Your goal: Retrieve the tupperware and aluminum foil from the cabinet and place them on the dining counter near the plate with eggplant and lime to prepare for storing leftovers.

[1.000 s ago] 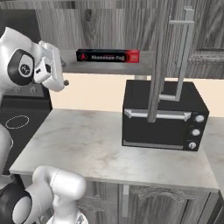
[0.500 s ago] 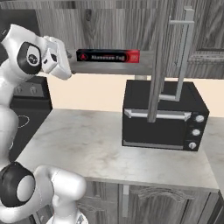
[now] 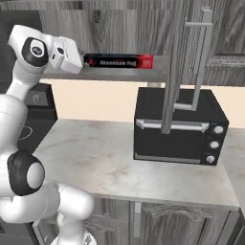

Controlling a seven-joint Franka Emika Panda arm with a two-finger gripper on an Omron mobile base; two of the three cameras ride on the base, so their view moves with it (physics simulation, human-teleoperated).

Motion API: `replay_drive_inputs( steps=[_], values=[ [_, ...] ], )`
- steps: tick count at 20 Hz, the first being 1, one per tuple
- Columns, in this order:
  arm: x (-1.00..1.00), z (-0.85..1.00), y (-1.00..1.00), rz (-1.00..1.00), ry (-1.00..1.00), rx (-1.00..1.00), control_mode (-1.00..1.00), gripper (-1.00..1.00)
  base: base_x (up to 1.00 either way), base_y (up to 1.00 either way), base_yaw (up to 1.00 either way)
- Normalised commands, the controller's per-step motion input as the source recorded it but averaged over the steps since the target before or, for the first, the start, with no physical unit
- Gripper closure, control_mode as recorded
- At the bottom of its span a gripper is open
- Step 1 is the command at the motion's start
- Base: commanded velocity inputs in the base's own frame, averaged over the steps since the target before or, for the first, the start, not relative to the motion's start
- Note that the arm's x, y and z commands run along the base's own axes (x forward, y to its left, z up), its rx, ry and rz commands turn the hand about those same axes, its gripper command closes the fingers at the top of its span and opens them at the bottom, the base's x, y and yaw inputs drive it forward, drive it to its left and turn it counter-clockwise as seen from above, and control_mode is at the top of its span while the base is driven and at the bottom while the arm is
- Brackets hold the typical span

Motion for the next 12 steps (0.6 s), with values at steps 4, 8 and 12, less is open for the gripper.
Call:
replay_drive_inputs(
  steps=[4,8,12],
  values=[
    [0.56,0.0,-0.02,-0.12,0.06,-0.08,-1.0,-1.0,0.0,0.0,0.0],
    [0.44,0.0,-0.07,-0.13,0.0,-0.01,-1.0,-1.0,0.0,0.0,0.0],
    [0.54,-0.02,0.0,-0.12,0.0,0.0,-1.0,-1.0,0.0,0.0,0.0]
  ],
)
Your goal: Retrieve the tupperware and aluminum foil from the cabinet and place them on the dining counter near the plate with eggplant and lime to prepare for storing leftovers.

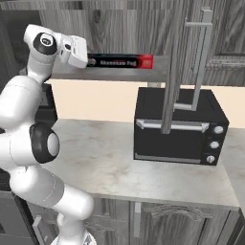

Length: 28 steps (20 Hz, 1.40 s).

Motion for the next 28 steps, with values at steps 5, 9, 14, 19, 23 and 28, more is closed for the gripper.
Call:
replay_drive_inputs(
  steps=[5,9,14,19,23,28],
  values=[
    [0.64,-0.06,0.0,-0.12,0.1,0.0,-1.0,-1.0,0.0,0.0,0.0],
    [0.57,0.0,0.0,-0.09,0.1,0.01,-1.0,-1.0,0.0,0.0,0.0],
    [0.45,-0.04,0.0,-0.07,0.04,0.02,-1.0,-1.0,0.0,0.0,0.0],
    [0.3,-0.26,0.0,-0.04,0.0,0.1,-1.0,-1.0,0.0,0.0,0.0],
    [0.28,-0.21,0.0,-0.03,0.0,0.12,-1.0,-1.0,0.0,0.0,0.0],
    [0.08,-0.5,0.0,0.0,0.0,0.06,-1.0,-1.0,0.0,0.0,0.0]
  ],
)
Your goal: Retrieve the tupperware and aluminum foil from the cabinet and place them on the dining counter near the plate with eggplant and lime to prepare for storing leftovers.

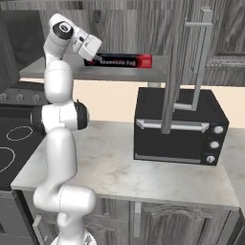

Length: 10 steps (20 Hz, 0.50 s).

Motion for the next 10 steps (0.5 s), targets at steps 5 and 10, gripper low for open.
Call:
replay_drive_inputs(
  steps=[5,10],
  values=[
    [-0.09,-0.93,-0.09,0.0,0.11,-0.02,-1.0,1.0,0.0,0.0,0.0],
    [0.0,-0.9,-0.09,0.0,0.06,-0.01,-1.0,1.0,0.0,0.0,0.0]
  ],
)
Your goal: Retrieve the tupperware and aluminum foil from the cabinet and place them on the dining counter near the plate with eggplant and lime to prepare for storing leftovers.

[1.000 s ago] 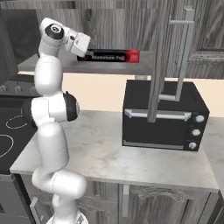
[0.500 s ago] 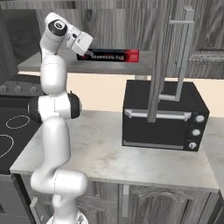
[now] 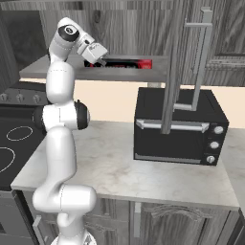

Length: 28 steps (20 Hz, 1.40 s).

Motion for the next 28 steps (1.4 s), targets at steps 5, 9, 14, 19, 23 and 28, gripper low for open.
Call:
replay_drive_inputs(
  steps=[5,9,14,19,23,28],
  values=[
    [-0.33,-0.49,0.01,0.0,-0.34,-0.03,-1.0,1.0,0.0,0.0,0.0],
    [-1.0,-0.24,0.29,0.0,-0.34,-0.23,-1.0,1.0,0.0,0.0,0.0],
    [-1.0,-0.37,0.01,0.0,-0.02,-0.31,-1.0,1.0,0.0,0.0,0.0],
    [-1.0,0.21,-0.5,0.0,0.05,-0.07,-1.0,1.0,0.0,0.0,0.0],
    [-1.0,-0.06,-0.01,0.07,0.2,-0.15,-1.0,1.0,0.0,0.0,0.0],
    [-1.0,-0.16,0.0,0.24,0.13,-0.05,-1.0,1.0,0.0,0.0,0.0]
  ],
)
